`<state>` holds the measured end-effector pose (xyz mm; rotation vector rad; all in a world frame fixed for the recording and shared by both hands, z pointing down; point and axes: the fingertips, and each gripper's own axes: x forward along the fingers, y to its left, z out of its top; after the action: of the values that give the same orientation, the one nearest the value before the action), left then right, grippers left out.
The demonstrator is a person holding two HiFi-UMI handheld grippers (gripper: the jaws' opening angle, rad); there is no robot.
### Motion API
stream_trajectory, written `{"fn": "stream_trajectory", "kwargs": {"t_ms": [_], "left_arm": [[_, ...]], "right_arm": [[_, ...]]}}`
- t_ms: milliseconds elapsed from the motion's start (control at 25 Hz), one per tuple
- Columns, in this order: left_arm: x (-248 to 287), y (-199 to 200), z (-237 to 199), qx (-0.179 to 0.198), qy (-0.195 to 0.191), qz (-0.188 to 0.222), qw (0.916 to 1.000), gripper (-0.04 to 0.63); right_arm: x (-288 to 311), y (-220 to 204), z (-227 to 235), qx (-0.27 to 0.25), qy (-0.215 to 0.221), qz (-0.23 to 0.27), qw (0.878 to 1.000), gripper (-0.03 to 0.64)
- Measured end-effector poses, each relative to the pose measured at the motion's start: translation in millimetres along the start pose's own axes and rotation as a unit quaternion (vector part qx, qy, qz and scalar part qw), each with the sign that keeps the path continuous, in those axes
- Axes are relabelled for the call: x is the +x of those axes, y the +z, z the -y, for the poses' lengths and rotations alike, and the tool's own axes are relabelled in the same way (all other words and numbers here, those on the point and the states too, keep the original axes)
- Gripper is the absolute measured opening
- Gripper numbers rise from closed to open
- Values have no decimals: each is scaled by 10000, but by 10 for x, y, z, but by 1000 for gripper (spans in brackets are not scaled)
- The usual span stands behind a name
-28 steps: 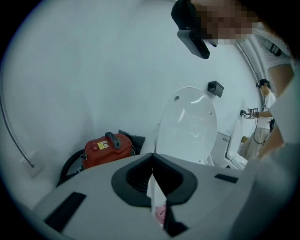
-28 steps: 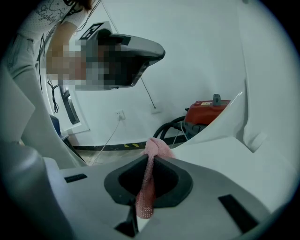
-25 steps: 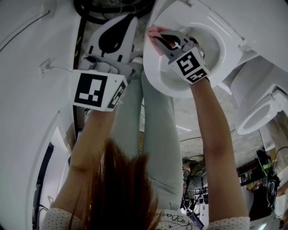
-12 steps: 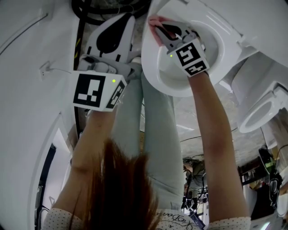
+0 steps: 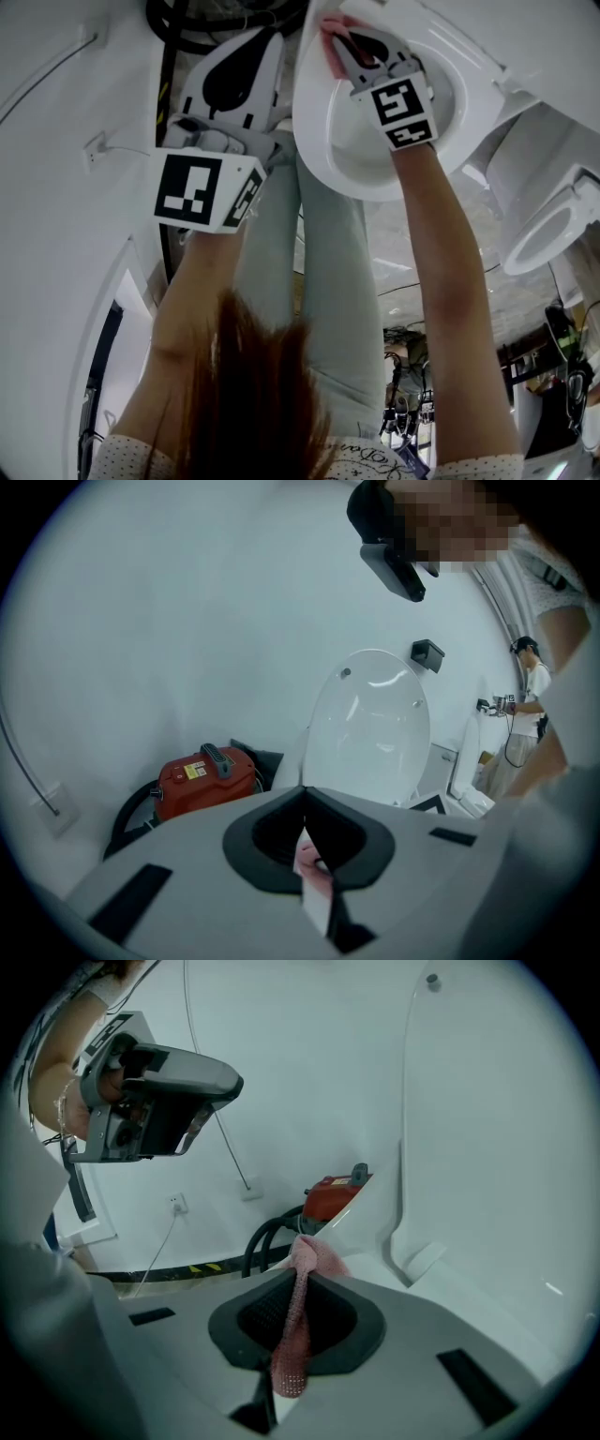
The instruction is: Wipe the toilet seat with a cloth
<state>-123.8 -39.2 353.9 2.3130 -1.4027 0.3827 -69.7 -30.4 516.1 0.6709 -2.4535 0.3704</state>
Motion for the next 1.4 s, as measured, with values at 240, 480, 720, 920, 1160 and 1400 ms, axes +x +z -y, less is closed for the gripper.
{"fn": "stream_trajectory", "kwargs": {"t_ms": [240, 480, 720, 920, 1160, 1400], "left_arm": [[6, -2, 18, -2, -14, 5, 10000, 5], [-7, -6, 22, 0, -34, 2, 10000, 5], [-49, 8, 12, 6, -42, 19, 10000, 5], [-75, 40, 5, 27, -72, 41, 10000, 5], [-138, 116, 23, 56, -109, 90, 9999, 5], [-220, 299, 81, 109, -162, 229, 9995, 5]], "right_arm": [[-28, 14, 161, 137, -290, -8, 9995, 31], [-80, 12, 332, 338, -746, 93, 9966, 31], [-176, -9, 543, 636, -1182, 125, 9909, 31], [-249, -41, 696, 890, -1457, 127, 9852, 31], [-283, -73, 747, 1297, -1451, 38, 9809, 31], [-525, 100, 753, 1308, -1441, 103, 9808, 31]]}}
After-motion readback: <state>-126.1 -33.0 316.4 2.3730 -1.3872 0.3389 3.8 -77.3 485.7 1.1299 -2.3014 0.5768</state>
